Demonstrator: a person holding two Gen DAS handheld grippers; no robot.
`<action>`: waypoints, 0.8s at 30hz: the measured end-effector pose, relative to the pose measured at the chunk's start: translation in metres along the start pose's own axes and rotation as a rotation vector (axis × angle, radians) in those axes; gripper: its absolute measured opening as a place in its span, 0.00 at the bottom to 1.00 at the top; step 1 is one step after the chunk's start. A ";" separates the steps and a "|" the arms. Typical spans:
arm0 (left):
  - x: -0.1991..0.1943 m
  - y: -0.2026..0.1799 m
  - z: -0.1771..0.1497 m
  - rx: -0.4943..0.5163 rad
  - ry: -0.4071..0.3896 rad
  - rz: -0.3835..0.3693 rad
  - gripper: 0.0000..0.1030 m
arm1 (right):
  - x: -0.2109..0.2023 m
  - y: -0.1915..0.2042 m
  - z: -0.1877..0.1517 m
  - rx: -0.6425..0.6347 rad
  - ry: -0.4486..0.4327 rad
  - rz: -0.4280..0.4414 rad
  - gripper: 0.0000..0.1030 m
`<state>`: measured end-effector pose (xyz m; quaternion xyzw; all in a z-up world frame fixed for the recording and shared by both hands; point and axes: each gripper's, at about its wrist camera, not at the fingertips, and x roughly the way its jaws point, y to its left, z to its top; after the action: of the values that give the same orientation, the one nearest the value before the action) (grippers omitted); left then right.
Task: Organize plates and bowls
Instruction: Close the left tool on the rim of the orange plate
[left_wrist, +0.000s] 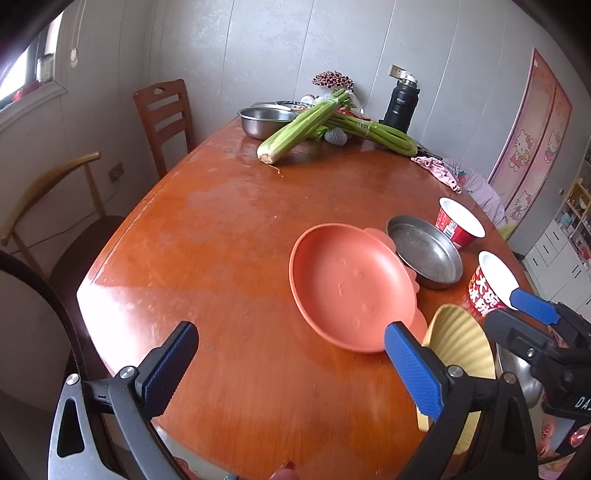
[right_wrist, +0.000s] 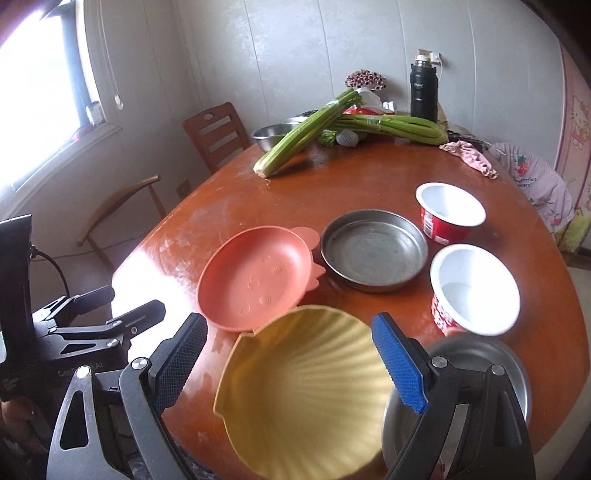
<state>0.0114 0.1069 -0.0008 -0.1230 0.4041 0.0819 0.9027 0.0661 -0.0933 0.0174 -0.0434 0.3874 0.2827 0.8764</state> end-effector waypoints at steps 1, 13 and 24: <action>0.006 0.001 0.006 0.005 0.011 -0.005 0.99 | 0.006 0.002 0.006 -0.016 0.006 -0.008 0.89; 0.071 0.002 0.034 0.081 0.142 0.000 0.99 | 0.077 -0.004 0.025 -0.008 0.145 -0.057 0.76; 0.092 -0.004 0.039 0.082 0.197 -0.057 0.91 | 0.111 -0.007 0.023 -0.031 0.231 -0.051 0.55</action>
<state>0.1011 0.1186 -0.0440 -0.1049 0.4903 0.0270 0.8648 0.1448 -0.0408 -0.0452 -0.0991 0.4801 0.2597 0.8320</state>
